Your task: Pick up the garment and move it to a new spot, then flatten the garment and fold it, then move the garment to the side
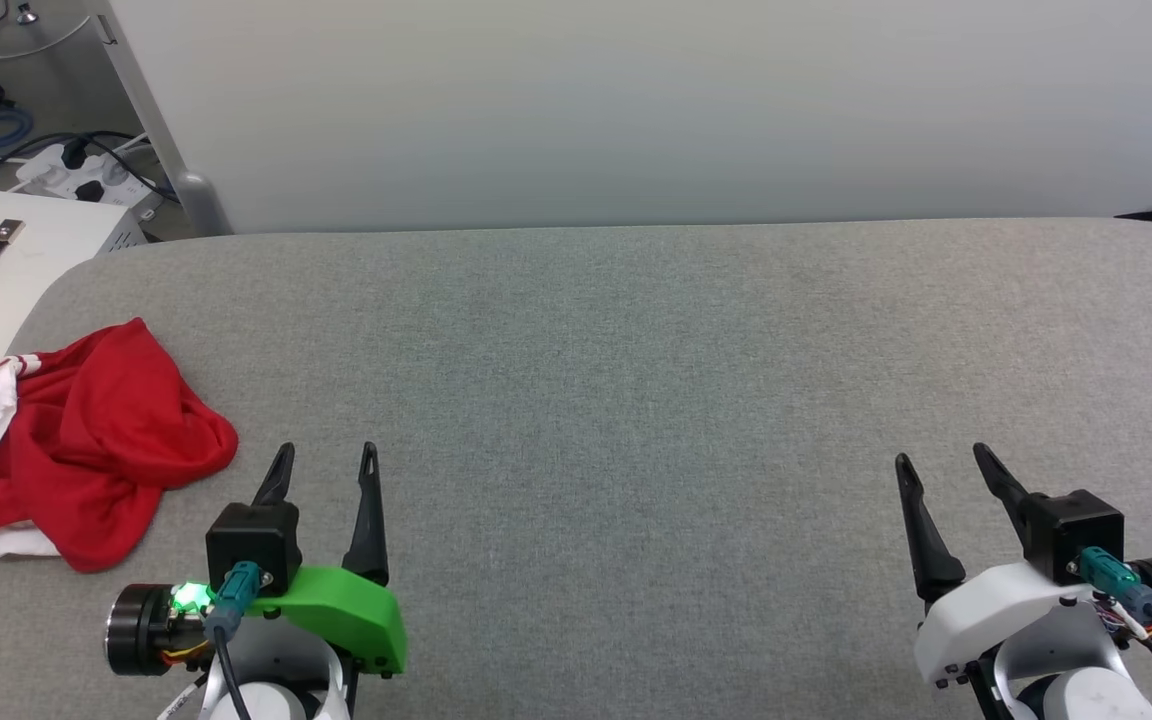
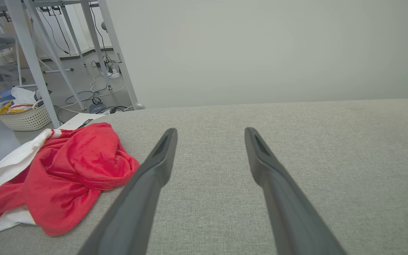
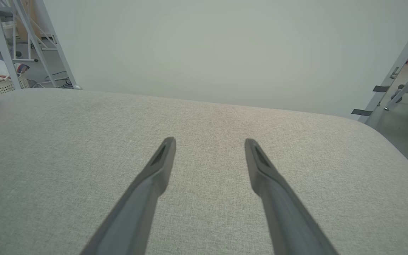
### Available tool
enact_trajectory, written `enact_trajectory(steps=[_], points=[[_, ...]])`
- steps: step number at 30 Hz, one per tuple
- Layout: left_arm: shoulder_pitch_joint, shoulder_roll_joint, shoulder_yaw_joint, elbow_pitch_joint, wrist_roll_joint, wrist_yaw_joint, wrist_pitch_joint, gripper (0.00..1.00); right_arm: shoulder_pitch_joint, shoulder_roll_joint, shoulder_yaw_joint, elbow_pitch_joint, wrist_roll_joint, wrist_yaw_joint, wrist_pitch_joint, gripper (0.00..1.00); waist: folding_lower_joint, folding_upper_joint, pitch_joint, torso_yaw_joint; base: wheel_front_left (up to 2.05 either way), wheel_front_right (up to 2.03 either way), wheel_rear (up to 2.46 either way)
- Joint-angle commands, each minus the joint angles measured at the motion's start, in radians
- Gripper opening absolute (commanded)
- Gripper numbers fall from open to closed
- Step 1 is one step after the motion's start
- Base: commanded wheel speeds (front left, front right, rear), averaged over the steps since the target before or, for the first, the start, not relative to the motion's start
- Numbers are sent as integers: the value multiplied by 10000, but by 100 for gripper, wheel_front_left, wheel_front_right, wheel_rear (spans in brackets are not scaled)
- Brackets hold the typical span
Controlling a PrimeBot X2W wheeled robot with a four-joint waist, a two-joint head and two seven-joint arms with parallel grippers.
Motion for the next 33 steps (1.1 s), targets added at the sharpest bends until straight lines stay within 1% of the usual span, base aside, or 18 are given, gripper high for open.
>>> enact_trajectory(steps=[1, 23, 33], points=[[-129, 49, -33, 31, 27, -21, -122, 100, -191, -11, 30, 93, 93, 9, -132, 100, 0, 0, 0, 1, 0, 0, 0], [-305, 97, -152, 457, -161, -151, -577, 100, -487, -21, 7, 530, 510, 21, -580, 100, 0, 0, -26, 33, 0, 0, 0], [-444, 83, -133, 636, -249, -205, -784, 100, -569, -25, 153, 565, 590, 27, -784, 100, 0, 0, 7, 398, 0, 0, 0]])
